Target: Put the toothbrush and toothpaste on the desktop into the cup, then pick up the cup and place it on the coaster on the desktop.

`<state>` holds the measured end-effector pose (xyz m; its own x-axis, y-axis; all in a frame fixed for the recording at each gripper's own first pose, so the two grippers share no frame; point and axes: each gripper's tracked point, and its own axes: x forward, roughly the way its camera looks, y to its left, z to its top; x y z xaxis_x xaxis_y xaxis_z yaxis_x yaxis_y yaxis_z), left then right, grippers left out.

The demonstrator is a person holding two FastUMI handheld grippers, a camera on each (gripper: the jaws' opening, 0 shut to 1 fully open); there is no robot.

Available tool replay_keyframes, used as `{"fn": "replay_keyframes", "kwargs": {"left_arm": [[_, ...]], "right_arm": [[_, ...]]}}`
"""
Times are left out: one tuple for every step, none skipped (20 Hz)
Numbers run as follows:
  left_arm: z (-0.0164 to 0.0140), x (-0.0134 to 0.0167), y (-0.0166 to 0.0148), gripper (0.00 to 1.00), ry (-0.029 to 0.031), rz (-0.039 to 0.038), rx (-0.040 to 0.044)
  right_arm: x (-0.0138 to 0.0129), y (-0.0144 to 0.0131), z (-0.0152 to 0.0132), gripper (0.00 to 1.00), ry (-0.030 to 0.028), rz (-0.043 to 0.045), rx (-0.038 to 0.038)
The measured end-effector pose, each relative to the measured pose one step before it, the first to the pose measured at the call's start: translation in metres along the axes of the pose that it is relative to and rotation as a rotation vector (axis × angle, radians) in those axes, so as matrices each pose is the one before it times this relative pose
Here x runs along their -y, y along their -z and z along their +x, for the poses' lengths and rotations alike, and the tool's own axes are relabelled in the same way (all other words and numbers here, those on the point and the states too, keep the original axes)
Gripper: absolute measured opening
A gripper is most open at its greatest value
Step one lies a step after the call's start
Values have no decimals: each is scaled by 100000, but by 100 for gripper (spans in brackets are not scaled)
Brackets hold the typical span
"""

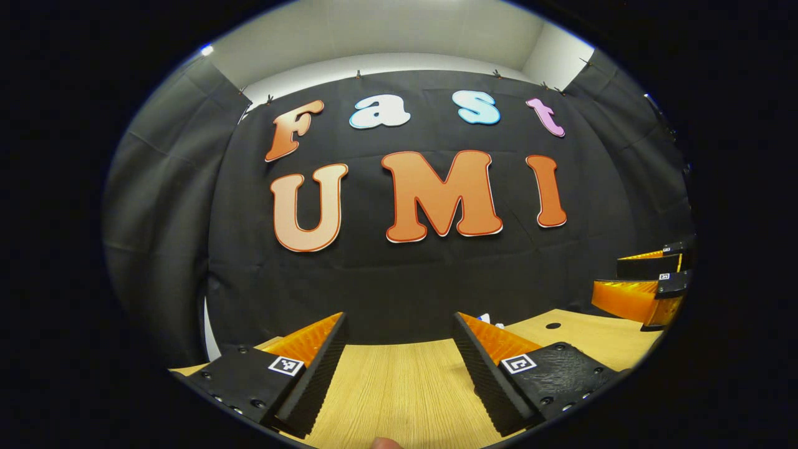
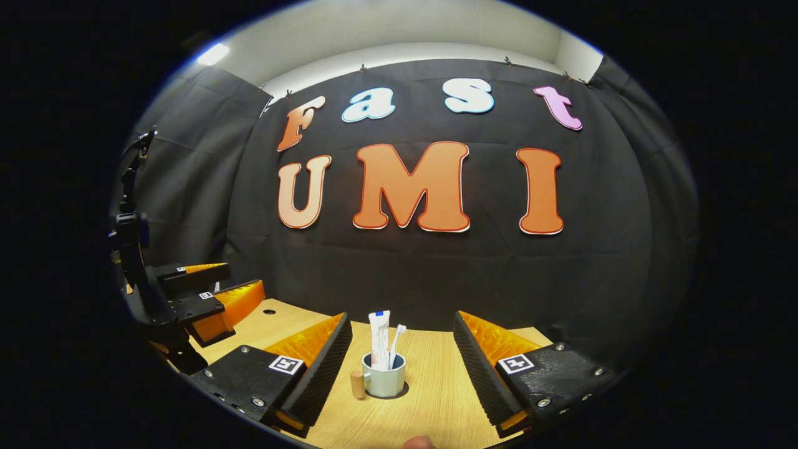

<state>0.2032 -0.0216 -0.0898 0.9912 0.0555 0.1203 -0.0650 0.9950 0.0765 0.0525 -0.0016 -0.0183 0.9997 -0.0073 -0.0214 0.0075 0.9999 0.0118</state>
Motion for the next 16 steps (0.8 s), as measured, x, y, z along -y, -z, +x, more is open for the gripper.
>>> {"fn": "replay_keyframes", "kwargs": {"left_arm": [[72, 194, -1, 99, 732, -356, 288], [39, 184, -44, 99, 494, -374, 305], [59, -118, -140, 99, -577, 209, 277], [-156, -286, -87, 99, -889, 389, 416], [-8, -188, -176, 99, -572, 402, 221], [43, -72, 95, 99, -476, 215, 81], [21, 1, 48, 99, -235, 218, -362], [-15, -65, 236, 99, -386, -111, -300], [11, 59, 55, 99, 199, -246, -404], [-104, 39, 31, 99, -134, -201, -140], [-2, -85, -8, 99, -109, 60, -24], [14, -22, 60, 99, -260, 160, -55], [32, 21, 1, 99, -91, 144, 60], [-72, -4, -73, 99, -13, 87, 35], [1, 45, -105, 99, -105, 85, 138], [10, -106, 122, 99, -170, -96, 79]], "right_arm": [[3, 15, 20, 98, 91, -245, 98], [-65, -67, 9, 98, -403, -27, 218], [-23, -13, 112, 98, -299, 167, 94], [-49, -32, -41, 98, -389, 314, 85], [-57, -33, 68, 98, -183, 249, -10], [125, 92, -57, 98, -74, 223, -153], [-93, 29, 61, 98, -138, 84, -77], [37, 85, -72, 98, -34, -65, 30], [-73, 16, 26, 98, -326, -259, 29], [-117, 40, -57, 98, -42, -269, 83], [-48, -61, 92, 98, -311, -240, -15], [-154, 79, -74, 98, -103, -125, 97], [-52, 2, 70, 98, -126, 48, -72], [18, 35, -127, 98, -114, 121, -6], [29, 41, 41, 96, -35, 189, 112], [-35, -29, -60, 96, -236, 25, 102]]}}
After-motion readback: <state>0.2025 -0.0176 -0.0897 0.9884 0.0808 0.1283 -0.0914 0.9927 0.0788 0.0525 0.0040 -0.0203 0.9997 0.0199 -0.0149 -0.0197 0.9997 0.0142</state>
